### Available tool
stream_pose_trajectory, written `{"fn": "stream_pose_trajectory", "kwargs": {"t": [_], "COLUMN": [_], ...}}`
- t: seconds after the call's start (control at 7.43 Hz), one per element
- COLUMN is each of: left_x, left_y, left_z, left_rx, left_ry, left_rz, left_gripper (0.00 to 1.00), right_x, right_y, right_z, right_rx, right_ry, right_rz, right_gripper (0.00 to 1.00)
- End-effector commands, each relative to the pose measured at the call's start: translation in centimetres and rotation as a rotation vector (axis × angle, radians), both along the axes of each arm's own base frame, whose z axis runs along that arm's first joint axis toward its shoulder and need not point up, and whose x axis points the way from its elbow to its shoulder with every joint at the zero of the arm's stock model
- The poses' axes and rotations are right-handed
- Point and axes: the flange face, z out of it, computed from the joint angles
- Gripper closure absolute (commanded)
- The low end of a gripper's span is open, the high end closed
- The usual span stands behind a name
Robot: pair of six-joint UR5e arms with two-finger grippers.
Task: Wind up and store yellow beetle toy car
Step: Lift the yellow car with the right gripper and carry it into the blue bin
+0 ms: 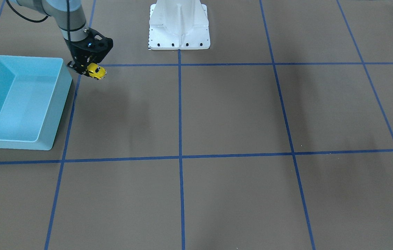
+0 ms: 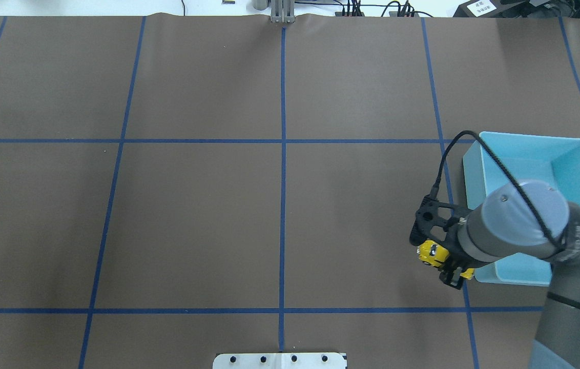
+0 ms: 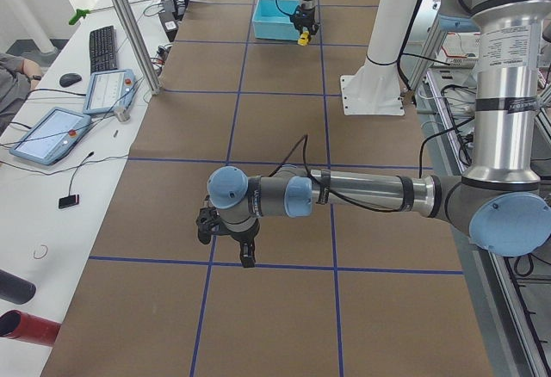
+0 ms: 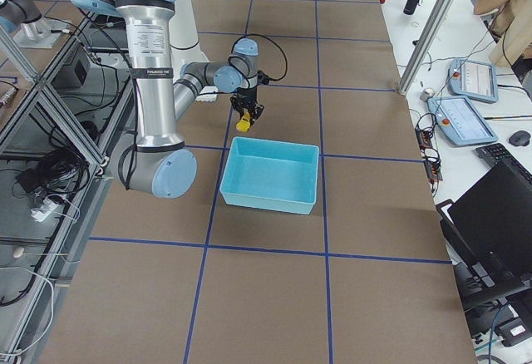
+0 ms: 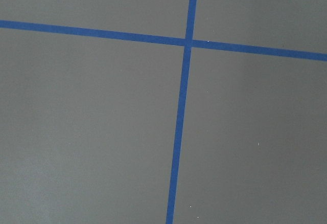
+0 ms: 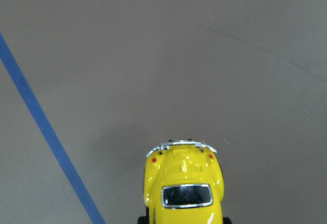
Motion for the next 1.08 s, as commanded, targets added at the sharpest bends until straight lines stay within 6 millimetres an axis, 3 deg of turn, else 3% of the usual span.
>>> {"fn": "stream_pose_trajectory", "kwargs": {"t": [0.0, 0.27, 0.4, 0.81, 0.94], "left_x": [0.0, -0.1, -0.1, -0.9, -0.9], "left_y": [0.0, -0.3, -0.5, -1.2, -1.2], "left_z": [0.1, 0.1, -0.1, 0.1, 0.2], "left_rx": [0.004, 0.013, 0.019, 0.035, 0.034], "left_ry": [-0.007, -0.009, -0.010, -0.132, -0.134], "left_rz": [0.001, 0.005, 0.006, 0.006, 0.006], "left_gripper": [0.00, 0.00, 0.00, 0.00, 0.00], "right_x": [5.7, 6.2, 7.3, 11.7, 12.4], "right_y": [-1.4, -1.4, -1.6, -5.3, -5.7], "right_z": [1.4, 1.9, 3.6, 7.0, 8.3], "right_rx": [-0.012, -0.010, 0.023, 0.095, 0.083], "right_ry": [-0.006, -0.002, 0.024, 0.067, 0.077], "right_rz": [-0.016, -0.028, -0.082, -0.137, -0.148], "right_gripper": [1.00, 1.00, 1.00, 1.00, 1.00]}}
